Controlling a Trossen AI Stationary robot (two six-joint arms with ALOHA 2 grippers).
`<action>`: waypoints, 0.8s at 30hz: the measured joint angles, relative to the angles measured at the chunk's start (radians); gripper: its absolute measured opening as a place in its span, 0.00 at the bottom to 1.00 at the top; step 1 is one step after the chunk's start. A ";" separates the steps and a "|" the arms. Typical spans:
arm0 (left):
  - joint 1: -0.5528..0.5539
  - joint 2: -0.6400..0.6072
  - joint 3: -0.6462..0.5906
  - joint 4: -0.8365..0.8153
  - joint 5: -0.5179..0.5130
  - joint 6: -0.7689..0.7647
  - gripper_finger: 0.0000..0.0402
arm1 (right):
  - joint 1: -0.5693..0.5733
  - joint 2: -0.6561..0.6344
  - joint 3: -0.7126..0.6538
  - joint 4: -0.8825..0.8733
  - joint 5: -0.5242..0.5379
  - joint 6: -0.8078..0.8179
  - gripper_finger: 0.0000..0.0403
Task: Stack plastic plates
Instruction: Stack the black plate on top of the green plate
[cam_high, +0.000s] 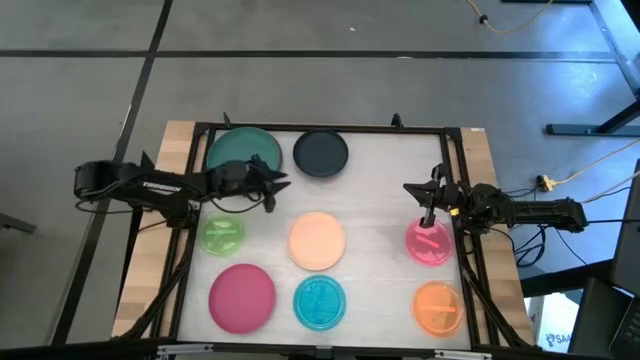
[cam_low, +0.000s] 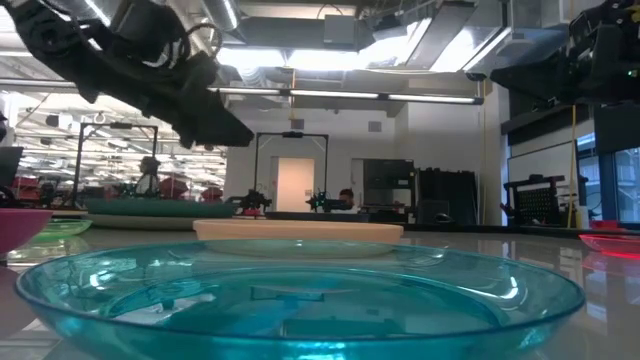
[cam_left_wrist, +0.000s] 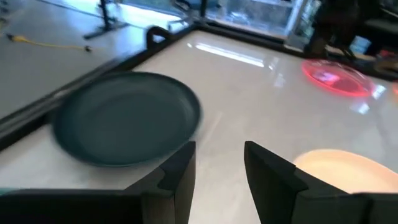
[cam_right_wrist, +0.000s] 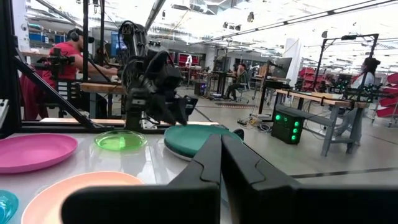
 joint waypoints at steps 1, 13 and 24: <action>-0.008 0.024 0.014 0.000 0.010 0.001 0.32 | 0.000 0.000 0.000 0.000 0.000 0.000 0.01; -0.068 0.249 0.245 -0.190 -0.001 0.157 0.32 | 0.000 0.000 0.000 -0.010 0.001 0.001 0.01; -0.089 0.328 0.357 -0.290 0.049 0.208 0.32 | 0.000 0.000 0.000 -0.016 0.001 0.001 0.01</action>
